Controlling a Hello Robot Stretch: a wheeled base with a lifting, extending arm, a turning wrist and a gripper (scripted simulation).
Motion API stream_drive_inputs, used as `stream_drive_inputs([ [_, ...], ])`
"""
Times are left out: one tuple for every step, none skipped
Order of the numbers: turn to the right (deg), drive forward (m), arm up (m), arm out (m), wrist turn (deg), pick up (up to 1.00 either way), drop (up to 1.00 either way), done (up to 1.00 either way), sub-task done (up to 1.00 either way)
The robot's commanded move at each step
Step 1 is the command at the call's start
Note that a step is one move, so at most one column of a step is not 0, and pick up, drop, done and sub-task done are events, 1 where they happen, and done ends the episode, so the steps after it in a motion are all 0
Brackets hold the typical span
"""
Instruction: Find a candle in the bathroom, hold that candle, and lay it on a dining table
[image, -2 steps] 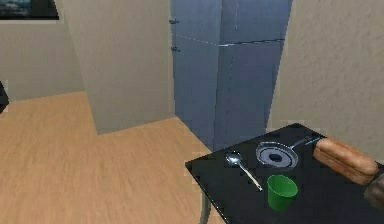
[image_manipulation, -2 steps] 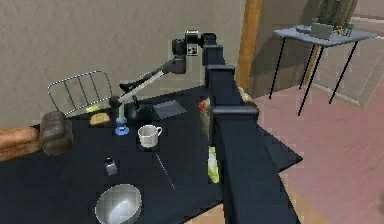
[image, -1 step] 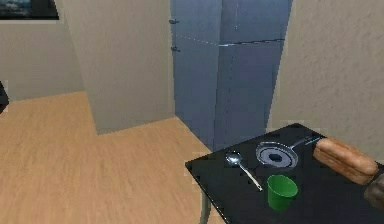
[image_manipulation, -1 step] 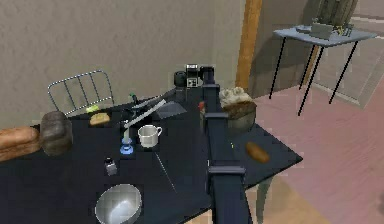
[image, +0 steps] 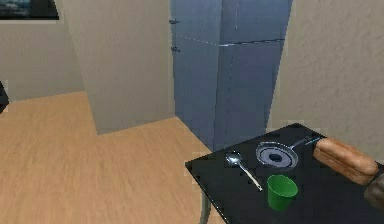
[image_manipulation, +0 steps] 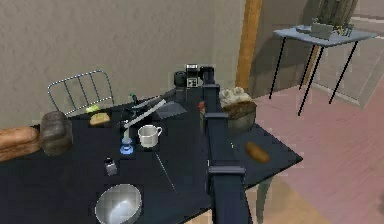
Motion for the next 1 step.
stream_drive_inputs([
  [0.0,0.00,0.00,0.00,0.0,0.00,1.00,0.00,0.00],
])
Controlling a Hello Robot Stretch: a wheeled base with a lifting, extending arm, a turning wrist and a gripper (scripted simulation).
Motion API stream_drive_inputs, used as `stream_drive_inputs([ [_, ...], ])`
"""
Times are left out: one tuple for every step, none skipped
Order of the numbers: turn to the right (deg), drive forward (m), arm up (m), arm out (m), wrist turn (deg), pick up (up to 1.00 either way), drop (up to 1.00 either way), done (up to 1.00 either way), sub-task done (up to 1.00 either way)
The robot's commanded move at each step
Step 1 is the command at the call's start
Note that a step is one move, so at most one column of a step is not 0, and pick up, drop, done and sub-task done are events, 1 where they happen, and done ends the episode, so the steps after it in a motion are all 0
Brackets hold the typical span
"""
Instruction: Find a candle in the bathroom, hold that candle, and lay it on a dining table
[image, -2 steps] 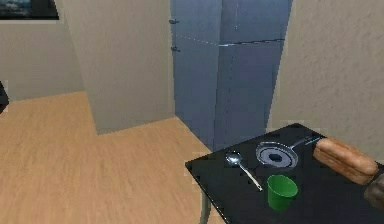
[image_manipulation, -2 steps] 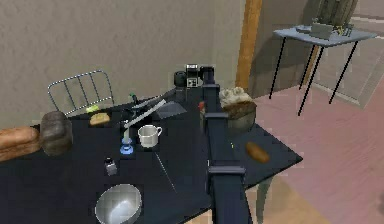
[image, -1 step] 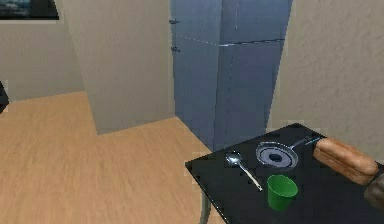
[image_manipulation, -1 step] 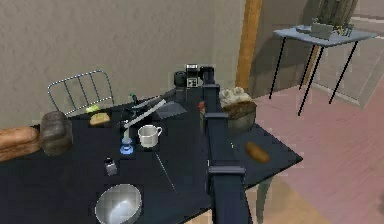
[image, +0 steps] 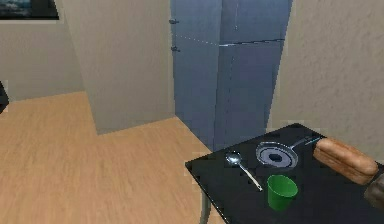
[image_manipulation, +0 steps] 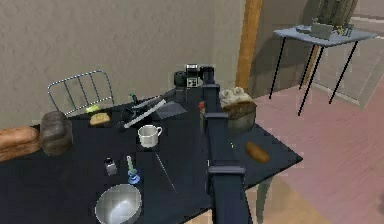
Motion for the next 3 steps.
stream_drive_inputs([
  [0.0,0.00,0.10,0.00,0.0,0.00,0.00,0.00,0.00],
  [0.0,0.00,0.00,-0.08,0.0,0.00,0.00,0.00,0.00],
  [0.0,0.00,0.00,0.00,0.0,0.00,0.00,1.00,0.00],
])
